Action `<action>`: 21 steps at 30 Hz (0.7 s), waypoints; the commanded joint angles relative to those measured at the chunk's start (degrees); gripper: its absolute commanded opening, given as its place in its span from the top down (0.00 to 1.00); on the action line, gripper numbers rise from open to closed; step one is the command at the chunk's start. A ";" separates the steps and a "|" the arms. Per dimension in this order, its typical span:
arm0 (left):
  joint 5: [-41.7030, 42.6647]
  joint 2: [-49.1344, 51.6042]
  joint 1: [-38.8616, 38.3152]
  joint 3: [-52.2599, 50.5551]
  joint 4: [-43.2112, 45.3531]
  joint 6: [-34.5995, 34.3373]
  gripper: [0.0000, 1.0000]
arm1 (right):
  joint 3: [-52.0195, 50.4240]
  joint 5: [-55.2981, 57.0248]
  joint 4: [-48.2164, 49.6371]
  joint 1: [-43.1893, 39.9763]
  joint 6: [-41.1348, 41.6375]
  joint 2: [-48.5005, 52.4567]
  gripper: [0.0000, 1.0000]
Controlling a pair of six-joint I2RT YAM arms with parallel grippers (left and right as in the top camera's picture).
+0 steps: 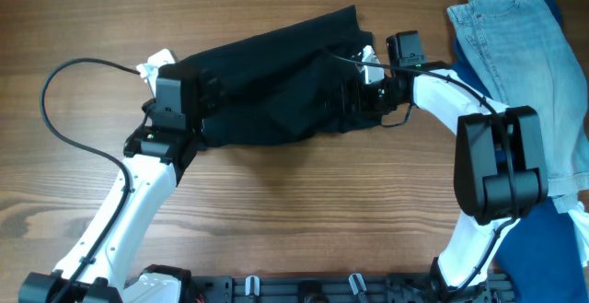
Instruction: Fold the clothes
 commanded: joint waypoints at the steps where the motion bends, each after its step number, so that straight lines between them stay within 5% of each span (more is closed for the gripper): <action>1: -0.66 -0.52 -0.02 0.04 -2.05 -0.55 0.00 | -1.57 3.93 -2.47 -1.57 0.66 3.93 0.09; 8: -9.09 -0.66 0.55 0.04 -4.79 -2.47 0.00 | -1.57 0.79 -2.45 -4.74 0.44 3.93 0.11; 12: -0.24 -0.66 2.54 -0.02 -1.29 -16.11 0.00 | -1.57 -0.35 -2.62 -5.97 0.02 3.93 0.11; 21: 27.21 0.70 20.37 -0.20 2.21 -20.22 0.00 | -1.57 -0.37 -3.74 -5.97 -1.05 3.93 0.11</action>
